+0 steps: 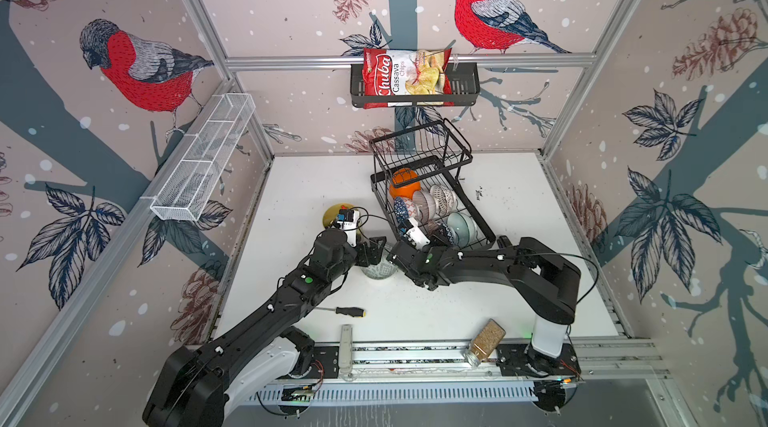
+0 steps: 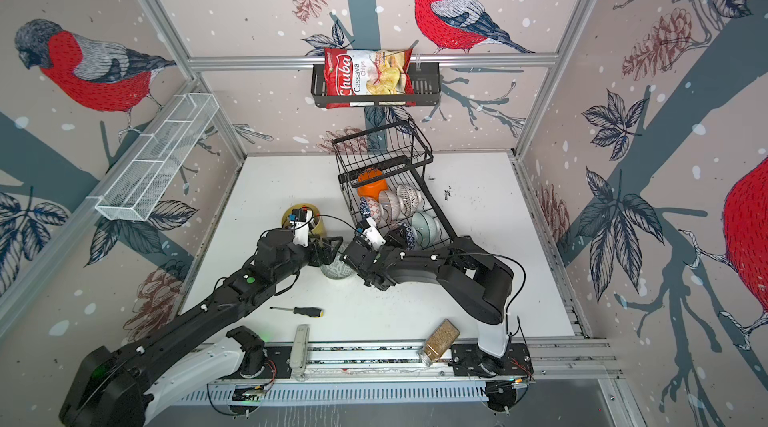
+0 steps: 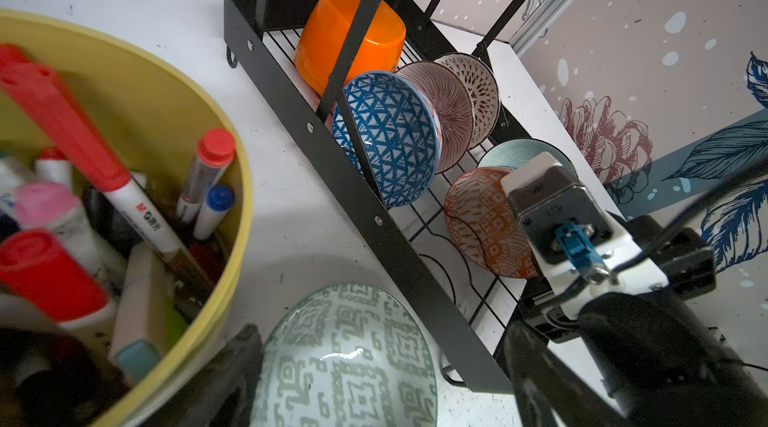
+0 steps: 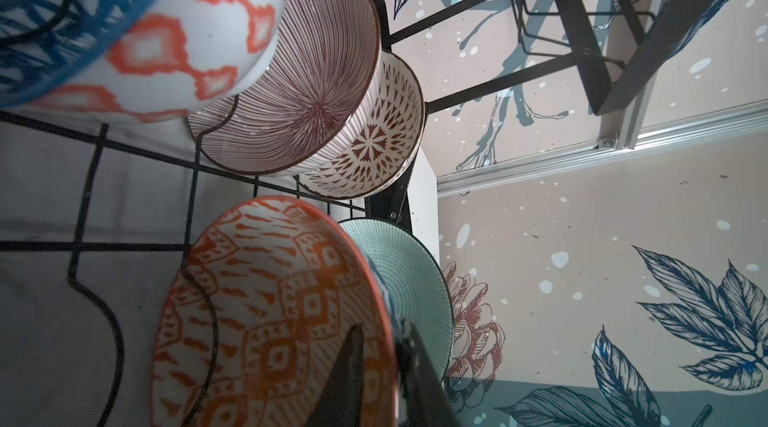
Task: Load the bowls into the dish rack
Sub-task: 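Lower the orange-patterned bowl on edge into the rack's nearer slot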
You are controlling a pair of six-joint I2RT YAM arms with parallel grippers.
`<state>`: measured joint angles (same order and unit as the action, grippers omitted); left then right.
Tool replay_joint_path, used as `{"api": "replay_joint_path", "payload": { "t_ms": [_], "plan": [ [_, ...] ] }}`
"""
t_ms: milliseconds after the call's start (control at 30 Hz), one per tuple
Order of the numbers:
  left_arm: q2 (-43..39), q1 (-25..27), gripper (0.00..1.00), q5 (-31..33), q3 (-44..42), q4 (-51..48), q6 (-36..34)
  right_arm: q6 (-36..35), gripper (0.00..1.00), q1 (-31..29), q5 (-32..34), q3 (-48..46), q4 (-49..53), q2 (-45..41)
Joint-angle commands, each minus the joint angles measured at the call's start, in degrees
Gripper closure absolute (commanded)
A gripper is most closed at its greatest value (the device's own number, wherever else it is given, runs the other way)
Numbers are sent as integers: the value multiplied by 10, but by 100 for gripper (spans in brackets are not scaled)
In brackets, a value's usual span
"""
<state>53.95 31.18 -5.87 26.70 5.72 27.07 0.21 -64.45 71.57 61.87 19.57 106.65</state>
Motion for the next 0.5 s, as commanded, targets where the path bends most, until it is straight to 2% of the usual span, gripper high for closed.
{"api": "replay_joint_path", "payload": {
  "t_ms": [0,67,467],
  "plan": [
    [-3,-1,9,2,-2,18,2,24,78,-1,-62,5,10,2],
    [-3,-1,9,1,-2,19,2,26,75,0,-63,8,9,2],
    [-7,-2,9,9,1,6,6,40,43,8,-70,27,10,-6]
  ]
}}
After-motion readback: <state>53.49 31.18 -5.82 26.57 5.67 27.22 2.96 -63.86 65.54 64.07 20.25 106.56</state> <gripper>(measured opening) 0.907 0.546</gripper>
